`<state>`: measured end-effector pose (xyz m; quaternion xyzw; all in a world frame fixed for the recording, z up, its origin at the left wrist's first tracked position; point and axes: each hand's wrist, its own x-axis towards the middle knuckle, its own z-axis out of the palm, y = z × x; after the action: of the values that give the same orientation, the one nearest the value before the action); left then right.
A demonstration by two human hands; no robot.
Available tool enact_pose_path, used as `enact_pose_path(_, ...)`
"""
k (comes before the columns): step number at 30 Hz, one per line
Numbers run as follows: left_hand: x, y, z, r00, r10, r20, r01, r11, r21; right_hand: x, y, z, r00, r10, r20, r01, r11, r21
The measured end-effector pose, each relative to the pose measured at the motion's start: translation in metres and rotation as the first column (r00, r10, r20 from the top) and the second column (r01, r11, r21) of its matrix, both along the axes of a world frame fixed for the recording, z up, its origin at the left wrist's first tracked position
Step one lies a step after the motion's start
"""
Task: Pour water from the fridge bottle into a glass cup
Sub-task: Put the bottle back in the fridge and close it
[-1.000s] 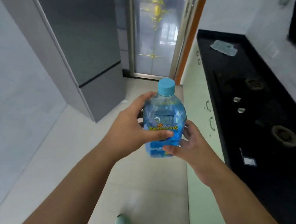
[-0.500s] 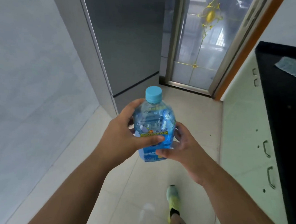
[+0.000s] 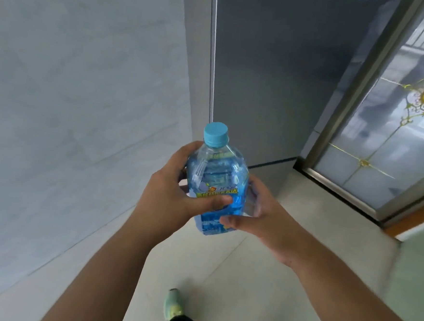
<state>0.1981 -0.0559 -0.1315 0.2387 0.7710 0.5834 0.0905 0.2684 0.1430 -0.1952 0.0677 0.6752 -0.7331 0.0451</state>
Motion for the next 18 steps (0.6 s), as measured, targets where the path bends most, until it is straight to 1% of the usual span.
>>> enact_pose_path(4, -0.067, 0.008, -0.006, 0.999, 0.037, -0.019, -0.037, 0.999, 0.0, -0.073, 0.011, -0.002, 1.0, 0.031, -0.004, -0.031, 0.999, 0.024)
enact_pose_path(10, -0.187, 0.009, -0.006, 0.999, 0.01, -0.034, -0.008, 0.999, 0.04, -0.188, 0.012, 0.005, 1.0, 0.0, -0.019, 0.002, 0.996, 0.085)
enact_pose_path(12, -0.225, 0.007, -0.001, 0.999, 0.008, -0.05, -0.006, 0.999, 0.04, -0.224, 0.01, 0.014, 1.0, 0.028, 0.005, -0.028, 0.983, 0.182)
enact_pose_path(14, -0.257, 0.003, 0.006, 0.997, 0.016, -0.077, -0.014, 0.999, 0.037, -0.259, 0.011, 0.024, 0.997, 0.077, 0.02, -0.079, 0.93, 0.359)
enact_pose_path(15, -0.273, 0.002, 0.008, 0.995, 0.024, -0.1, -0.021, 0.999, 0.029, -0.276, 0.013, 0.031, 0.994, 0.108, 0.004, -0.095, 0.856, 0.508)
enact_pose_path(16, -0.286, 0.001, 0.01, 0.992, 0.034, -0.125, -0.032, 0.999, 0.018, -0.295, 0.019, 0.036, 0.989, 0.146, -0.026, -0.086, 0.708, 0.701)
enact_pose_path(17, -0.298, -0.001, 0.011, 0.987, 0.048, -0.156, -0.048, 0.999, 0.003, -0.314, 0.025, 0.042, 0.977, 0.21, -0.048, -0.059, 0.475, 0.878)
enact_pose_path(18, -0.309, -0.002, 0.012, 0.98, 0.063, -0.191, -0.067, 0.998, -0.015, -0.332, 0.03, 0.046, 0.961, 0.275, -0.042, -0.022, 0.225, 0.974)
